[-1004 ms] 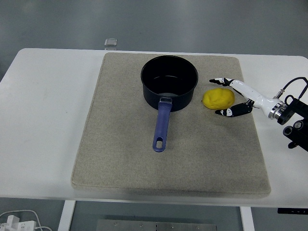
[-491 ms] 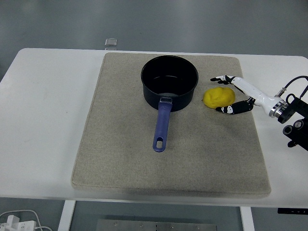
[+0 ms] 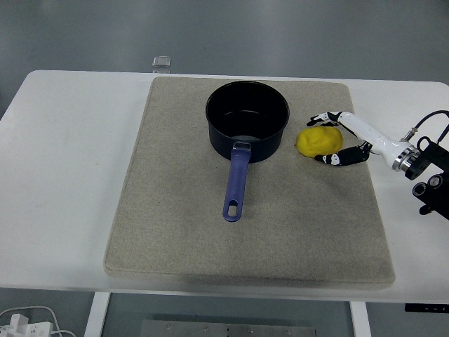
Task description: Put the potato in the blue pot
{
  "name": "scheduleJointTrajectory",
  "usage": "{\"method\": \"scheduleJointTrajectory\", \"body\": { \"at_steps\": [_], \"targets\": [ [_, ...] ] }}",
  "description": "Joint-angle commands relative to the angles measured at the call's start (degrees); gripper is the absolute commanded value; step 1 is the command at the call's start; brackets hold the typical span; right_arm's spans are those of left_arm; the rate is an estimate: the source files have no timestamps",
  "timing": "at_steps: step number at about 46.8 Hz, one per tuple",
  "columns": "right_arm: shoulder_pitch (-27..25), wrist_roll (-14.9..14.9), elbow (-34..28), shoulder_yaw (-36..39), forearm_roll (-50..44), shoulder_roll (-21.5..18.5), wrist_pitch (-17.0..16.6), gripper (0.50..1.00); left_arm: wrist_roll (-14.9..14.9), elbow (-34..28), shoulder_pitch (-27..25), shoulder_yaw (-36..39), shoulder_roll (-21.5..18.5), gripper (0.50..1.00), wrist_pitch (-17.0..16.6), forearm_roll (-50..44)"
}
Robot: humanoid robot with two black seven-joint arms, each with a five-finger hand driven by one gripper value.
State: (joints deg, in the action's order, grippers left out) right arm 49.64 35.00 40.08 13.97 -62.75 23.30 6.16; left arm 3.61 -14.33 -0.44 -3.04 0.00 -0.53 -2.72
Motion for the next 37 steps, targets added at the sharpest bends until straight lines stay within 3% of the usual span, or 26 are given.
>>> {"method": "scheduleJointTrajectory", "body": {
  "at_steps": [1,21,37],
  "targets": [
    [0.1,0.0,0.0,0.0,0.0,0.1,0.0,0.500,0.0,0.0,0.0,0.0,0.0,0.992,0.0,0.0],
    [1.8,0.0,0.0,0.0,0.0,0.3,0.0,0.500,0.0,0.0,0.0,0.1,0.0,0.992,0.1,0.0],
    [9.2,0.0,0.0,-0.9,1.0,0.3,-1.0,0.500,0.0,-0.1,-0.1,0.1,0.0,0.992,0.1,0.0]
  ]
}}
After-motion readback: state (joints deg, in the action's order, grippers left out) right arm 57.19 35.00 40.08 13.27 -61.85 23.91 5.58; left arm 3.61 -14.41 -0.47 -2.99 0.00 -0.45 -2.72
